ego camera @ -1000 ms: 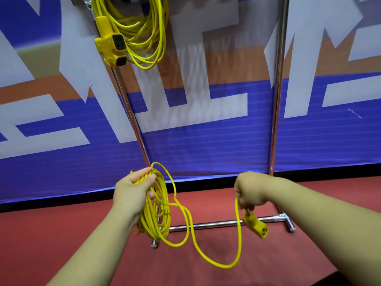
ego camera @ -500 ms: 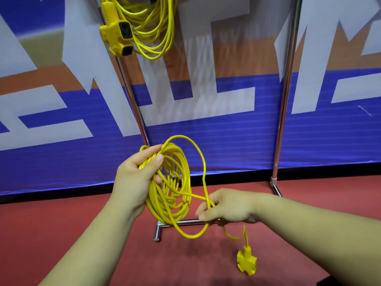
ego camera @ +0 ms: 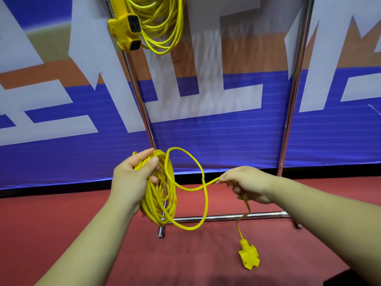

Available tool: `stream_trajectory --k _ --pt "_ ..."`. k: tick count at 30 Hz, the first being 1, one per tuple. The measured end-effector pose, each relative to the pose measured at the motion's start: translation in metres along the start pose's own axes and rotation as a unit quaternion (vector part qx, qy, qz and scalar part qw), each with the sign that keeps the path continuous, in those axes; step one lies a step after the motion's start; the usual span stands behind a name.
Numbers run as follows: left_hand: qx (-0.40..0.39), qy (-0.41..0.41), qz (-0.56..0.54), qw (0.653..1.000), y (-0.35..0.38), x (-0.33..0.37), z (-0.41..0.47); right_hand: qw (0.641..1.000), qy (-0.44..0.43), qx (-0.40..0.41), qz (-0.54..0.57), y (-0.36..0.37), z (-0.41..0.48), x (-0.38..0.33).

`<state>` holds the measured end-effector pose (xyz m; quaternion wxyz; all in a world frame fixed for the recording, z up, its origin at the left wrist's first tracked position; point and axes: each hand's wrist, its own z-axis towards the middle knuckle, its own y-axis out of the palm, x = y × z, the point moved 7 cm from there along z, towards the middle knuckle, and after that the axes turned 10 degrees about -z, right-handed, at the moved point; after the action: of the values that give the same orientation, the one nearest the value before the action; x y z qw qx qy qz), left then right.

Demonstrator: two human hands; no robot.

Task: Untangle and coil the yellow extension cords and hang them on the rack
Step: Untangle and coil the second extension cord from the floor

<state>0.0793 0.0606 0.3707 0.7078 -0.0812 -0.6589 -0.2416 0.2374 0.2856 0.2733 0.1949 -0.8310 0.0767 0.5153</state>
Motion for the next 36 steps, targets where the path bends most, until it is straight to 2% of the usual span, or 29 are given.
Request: stream_trajectory --k 3,7,9,12,16,19,21,24,25,26,29,32,36 --pt "0.037 -0.005 0.000 0.999 -0.015 -0.004 0.006 0.996 0.038 0.069 -0.039 -0.015 0.003 0.013" --pt "0.032 0.003 -0.002 0.999 -0.020 -0.003 0.008 0.987 0.126 0.089 -0.034 -0.021 0.003 0.033" --pt "0.028 0.006 -0.013 1.000 -0.017 -0.001 0.007 0.986 0.136 0.090 -0.013 -0.022 0.003 0.034" --pt "0.022 -0.003 -0.049 0.999 -0.011 0.001 0.004 0.991 0.093 0.083 -0.040 -0.024 0.004 0.022" --pt "0.003 -0.025 -0.079 0.997 -0.004 -0.001 0.001 0.981 -0.025 0.052 -0.188 -0.027 -0.005 -0.011" --pt "-0.020 -0.032 -0.067 0.997 0.002 -0.003 -0.002 0.967 -0.031 -0.044 -0.249 -0.014 -0.014 -0.010" --pt "-0.024 -0.034 -0.067 0.997 0.006 -0.002 -0.005 0.930 -0.017 -0.096 -0.355 -0.003 -0.020 0.000" --pt "-0.022 -0.035 -0.088 0.995 0.011 0.001 -0.008 0.845 -0.042 -0.073 -0.528 0.012 -0.022 0.004" --pt "-0.021 -0.034 -0.097 0.995 0.012 0.002 -0.009 0.834 -0.057 -0.065 -0.545 0.020 -0.021 0.004" --pt "-0.020 -0.031 -0.104 0.994 0.014 0.003 -0.010 0.837 -0.074 -0.068 -0.538 0.032 -0.022 0.003" --pt "-0.019 -0.019 -0.121 0.992 0.017 0.009 -0.012 0.875 -0.130 -0.112 -0.453 0.071 -0.025 0.005" --pt "-0.011 -0.009 -0.152 0.988 0.016 0.018 -0.014 0.882 -0.159 -0.129 -0.424 0.106 -0.020 0.017" --pt "-0.008 -0.002 -0.197 0.980 0.008 0.031 -0.017 0.922 -0.162 0.032 -0.351 0.109 -0.002 0.017"
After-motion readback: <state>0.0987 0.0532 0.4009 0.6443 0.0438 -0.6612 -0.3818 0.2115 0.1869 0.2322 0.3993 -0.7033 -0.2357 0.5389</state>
